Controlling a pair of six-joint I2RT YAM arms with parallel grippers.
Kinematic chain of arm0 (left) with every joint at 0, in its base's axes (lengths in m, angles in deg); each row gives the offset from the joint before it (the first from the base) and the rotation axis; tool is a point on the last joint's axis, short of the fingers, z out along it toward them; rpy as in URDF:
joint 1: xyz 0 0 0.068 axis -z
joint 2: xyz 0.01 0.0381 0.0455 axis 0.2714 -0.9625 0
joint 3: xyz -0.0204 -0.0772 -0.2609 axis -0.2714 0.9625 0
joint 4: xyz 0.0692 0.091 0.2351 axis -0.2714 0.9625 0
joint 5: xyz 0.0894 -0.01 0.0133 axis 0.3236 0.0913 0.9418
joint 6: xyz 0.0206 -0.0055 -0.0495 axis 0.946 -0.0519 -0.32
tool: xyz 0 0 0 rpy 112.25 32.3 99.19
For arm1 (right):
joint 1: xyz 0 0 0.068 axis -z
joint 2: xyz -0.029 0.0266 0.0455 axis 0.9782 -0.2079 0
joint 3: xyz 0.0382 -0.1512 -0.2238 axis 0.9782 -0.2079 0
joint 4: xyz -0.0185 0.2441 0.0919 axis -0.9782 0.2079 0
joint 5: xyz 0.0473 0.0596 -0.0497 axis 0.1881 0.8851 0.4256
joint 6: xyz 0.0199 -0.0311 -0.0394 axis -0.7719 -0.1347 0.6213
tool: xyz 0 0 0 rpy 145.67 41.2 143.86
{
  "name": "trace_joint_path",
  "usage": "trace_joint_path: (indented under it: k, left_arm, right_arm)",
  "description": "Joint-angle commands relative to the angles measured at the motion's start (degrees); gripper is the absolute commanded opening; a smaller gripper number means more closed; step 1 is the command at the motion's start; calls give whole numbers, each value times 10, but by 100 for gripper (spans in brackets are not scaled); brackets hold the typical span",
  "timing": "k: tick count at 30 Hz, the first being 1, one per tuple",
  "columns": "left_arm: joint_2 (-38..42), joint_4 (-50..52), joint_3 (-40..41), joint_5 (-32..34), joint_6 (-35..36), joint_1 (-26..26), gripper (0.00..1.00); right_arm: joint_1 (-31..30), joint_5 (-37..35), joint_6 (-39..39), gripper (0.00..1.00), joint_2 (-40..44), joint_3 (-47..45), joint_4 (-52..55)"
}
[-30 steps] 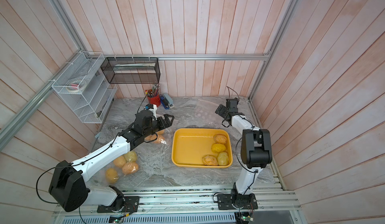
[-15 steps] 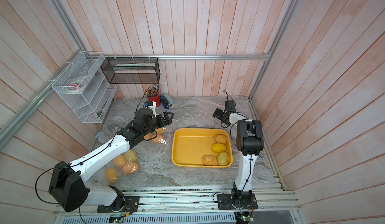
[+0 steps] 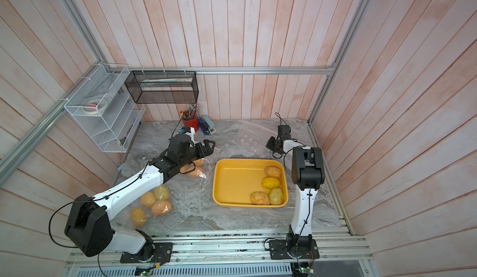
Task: Put the potatoes into a zipper bag and zip it
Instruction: Pick up the zipper food storage bag at the center of the board.
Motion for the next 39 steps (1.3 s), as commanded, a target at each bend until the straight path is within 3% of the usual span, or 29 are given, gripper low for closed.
trace_joint_path:
  k: [1,14,20,25,33,39]
  left_arm:
    - [0,-30,17,-26,0,-9,100]
    - [42,-91,60,-53,-15,-9,100]
    - [55,-124,90,-67,-61,5,100]
    - [48,-175,129,-95,-131,29,100]
    - [47,-228,184,-85,-218,86,100]
    - [40,-275,185,-81,-215,123,100]
  right_arm:
    - [-4,2,-17,0,65,-19,-19]
    - [-52,9,-87,0,263,-147,-124]
    - [-124,-27,-123,0,375,-238,-171]
    - [-183,-69,-141,0,454,-307,-196]
    - [-244,-105,-162,0,529,-391,-232]
    - [-285,-133,-161,0,556,-416,-231]
